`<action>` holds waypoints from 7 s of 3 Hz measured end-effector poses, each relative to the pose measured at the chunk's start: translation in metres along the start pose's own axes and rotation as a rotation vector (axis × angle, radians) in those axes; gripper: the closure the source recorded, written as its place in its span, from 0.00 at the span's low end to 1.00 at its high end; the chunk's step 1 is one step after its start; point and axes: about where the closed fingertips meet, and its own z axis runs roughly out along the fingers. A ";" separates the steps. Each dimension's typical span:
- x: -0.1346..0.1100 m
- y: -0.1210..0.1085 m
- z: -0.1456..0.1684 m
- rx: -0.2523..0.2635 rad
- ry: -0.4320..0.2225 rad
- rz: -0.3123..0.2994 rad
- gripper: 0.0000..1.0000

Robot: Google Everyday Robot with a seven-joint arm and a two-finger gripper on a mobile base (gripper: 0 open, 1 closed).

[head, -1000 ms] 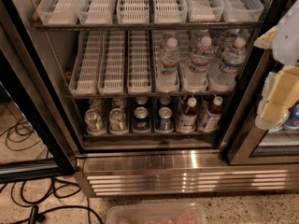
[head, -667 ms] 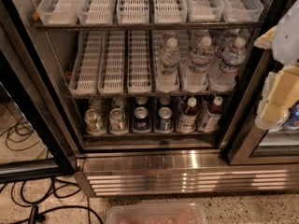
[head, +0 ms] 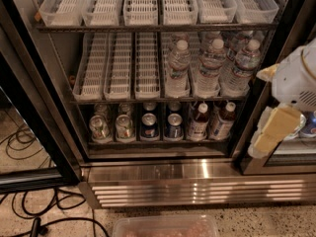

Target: Pick water bottle from middle shelf of fridge

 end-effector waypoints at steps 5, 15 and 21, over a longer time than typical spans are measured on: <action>0.002 -0.011 0.056 0.204 -0.282 0.206 0.09; -0.062 -0.049 0.097 0.504 -0.691 0.452 0.38; -0.069 -0.118 0.106 0.736 -0.782 0.483 0.34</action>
Offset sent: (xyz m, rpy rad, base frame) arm 0.0012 0.0036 -0.0347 0.0711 -0.0214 -0.0497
